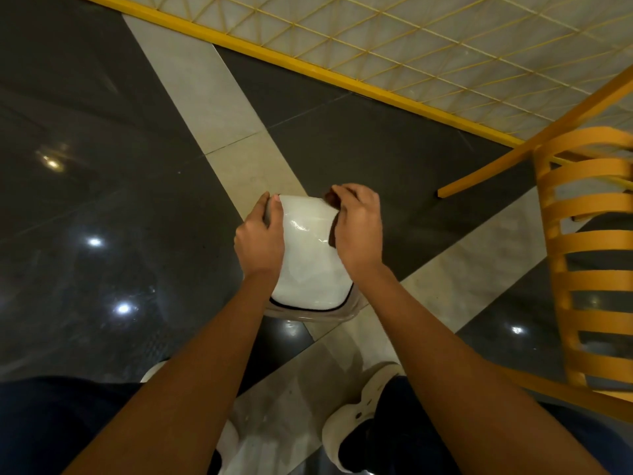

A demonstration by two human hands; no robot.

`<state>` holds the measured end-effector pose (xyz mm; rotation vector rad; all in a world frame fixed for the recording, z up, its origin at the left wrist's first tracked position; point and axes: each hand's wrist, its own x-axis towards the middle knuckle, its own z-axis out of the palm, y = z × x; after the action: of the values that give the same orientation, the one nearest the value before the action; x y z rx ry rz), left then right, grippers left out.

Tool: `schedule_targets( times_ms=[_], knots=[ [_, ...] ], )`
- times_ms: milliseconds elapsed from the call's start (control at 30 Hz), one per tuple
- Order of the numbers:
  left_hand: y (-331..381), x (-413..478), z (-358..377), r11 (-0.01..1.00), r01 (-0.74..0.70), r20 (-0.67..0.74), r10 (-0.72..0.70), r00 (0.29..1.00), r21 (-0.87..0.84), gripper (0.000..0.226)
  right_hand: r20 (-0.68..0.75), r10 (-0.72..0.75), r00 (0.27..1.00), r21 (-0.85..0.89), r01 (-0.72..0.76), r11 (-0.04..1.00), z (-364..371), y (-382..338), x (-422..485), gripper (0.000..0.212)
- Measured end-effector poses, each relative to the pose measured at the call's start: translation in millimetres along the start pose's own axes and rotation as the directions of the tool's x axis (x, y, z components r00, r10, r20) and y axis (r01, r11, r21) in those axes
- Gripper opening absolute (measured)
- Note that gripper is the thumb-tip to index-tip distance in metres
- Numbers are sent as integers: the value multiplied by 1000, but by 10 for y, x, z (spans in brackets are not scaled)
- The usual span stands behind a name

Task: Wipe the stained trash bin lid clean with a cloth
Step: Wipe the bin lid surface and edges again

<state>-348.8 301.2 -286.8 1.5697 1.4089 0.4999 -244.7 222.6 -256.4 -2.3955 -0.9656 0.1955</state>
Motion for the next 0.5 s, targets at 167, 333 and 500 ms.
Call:
schedule_targets(
  times_ms=[167, 333, 500],
  knots=[
    [24, 2, -6, 1000, -11, -18, 11, 1000, 5, 44, 167, -217, 962, -42, 227, 973, 260, -311, -112, 49],
    [22, 3, -9, 1000, -14, -15, 14, 1000, 21, 45, 209, -241, 948, -19, 250, 968, 62, -49, -16, 48],
    [69, -35, -33, 1000, 21, 8, -21, 1000, -14, 45, 138, 238, 961, 65, -249, 966, -153, 161, 254, 34]
  ],
)
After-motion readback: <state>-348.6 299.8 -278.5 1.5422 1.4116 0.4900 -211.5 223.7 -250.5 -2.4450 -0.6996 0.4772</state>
